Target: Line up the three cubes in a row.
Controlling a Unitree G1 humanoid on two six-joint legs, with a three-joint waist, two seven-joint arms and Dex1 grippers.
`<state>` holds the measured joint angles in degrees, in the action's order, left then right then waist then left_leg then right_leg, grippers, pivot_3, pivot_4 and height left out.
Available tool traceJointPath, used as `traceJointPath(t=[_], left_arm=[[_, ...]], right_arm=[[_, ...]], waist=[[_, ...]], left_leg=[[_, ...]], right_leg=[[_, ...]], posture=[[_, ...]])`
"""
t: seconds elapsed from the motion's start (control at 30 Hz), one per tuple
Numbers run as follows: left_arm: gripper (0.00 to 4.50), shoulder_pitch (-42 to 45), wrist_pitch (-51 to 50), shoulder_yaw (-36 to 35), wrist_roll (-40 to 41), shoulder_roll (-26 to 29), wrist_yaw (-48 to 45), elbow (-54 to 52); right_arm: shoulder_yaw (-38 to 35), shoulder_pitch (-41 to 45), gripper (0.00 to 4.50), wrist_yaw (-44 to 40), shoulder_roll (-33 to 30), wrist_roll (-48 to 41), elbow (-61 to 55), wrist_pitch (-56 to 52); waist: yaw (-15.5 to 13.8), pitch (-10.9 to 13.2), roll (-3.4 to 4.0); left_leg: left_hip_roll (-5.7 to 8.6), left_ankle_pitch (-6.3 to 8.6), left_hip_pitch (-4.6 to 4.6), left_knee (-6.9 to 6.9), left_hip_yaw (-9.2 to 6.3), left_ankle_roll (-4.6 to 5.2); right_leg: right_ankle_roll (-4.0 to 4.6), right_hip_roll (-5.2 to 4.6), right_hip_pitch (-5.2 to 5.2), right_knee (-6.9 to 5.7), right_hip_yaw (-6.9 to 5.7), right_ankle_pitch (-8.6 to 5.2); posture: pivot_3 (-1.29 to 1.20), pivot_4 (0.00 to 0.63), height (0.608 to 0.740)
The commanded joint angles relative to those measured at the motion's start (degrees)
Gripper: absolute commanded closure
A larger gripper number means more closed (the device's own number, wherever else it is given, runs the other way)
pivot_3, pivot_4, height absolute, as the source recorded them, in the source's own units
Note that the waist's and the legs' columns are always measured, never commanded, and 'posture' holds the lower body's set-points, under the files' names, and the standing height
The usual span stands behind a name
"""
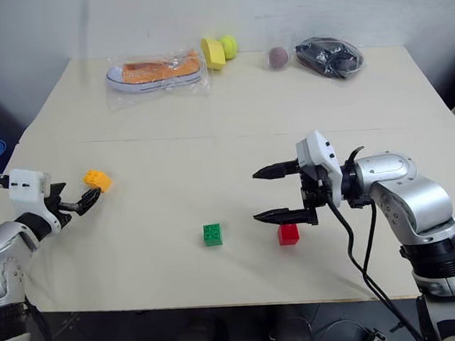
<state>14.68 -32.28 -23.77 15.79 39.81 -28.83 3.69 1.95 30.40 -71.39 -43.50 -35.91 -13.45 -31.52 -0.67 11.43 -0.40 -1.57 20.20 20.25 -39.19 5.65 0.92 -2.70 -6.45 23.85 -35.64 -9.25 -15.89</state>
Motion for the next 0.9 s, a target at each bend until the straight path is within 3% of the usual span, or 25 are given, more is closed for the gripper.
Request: traceJointPath(t=[0.03, 0.43, 0.53, 0.77, 0.9], left_arm=[[0.02, 2.8, 4.3, 2.2, -0.4, 2.8, -5.0, 4.5], [0.02, 14.4, 13.2, 10.0, -4.0, 4.1, -10.0, 23.3], [0.64, 15.9, 14.8, 10.4, -3.9, 3.6, -9.9, 25.6], [2.92, 17.8, 16.7, 11.3, -4.0, 3.3, -11.0, 28.4], [2.99, 18.5, 17.5, 11.6, -3.7, 3.5, -12.8, 28.9]], right_arm=[[-1.9, -0.3, 0.00, 0.9, 0.3, -1.8, -2.5, -0.4], [-2.4, -2.0, 0.00, 3.3, 0.6, -3.0, -5.0, -1.3], [-2.4, -2.5, 0.00, 3.7, 0.4, -3.2, -5.6, -1.4], [-2.7, -2.9, 0.00, 3.9, -0.1, -3.5, -6.0, -1.9], [-2.7, -3.2, 0.00, 3.5, -0.6, -3.2, -6.3, -2.1]], waist=[[-0.1, 0.0, 0.00], [-0.5, 0.0, 0.00], [-0.4, 0.0, -0.01], [-0.5, 0.0, -0.01], [-0.5, 0.0, -0.01]], left_leg=[[0.00, -0.01, 0.00, 0.00, 0.00, 0.00], [0.03, -0.01, 0.05, 0.00, 0.04, 0.00], [0.02, -0.01, 0.05, 0.00, 0.06, -0.01], [0.02, -0.02, 0.05, 0.00, 0.08, 0.00], [0.02, -0.02, 0.05, 0.00, 0.08, 0.00]], right_leg=[[0.00, -0.01, 0.00, -0.02, 0.01, 0.00], [-0.01, 0.00, 0.06, -0.04, 0.00, 0.00], [-0.01, 0.03, 0.09, -0.06, 0.01, 0.00], [-0.01, 0.04, 0.09, -0.07, 0.03, 0.00], [-0.01, 0.04, 0.09, -0.07, 0.03, 0.00]], posture=[[0.00, 0.150, 0.740], [0.00, 0.150, 0.740], [0.00, 0.150, 0.740], [0.00, 0.150, 0.740], [0.00, 0.150, 0.740]])
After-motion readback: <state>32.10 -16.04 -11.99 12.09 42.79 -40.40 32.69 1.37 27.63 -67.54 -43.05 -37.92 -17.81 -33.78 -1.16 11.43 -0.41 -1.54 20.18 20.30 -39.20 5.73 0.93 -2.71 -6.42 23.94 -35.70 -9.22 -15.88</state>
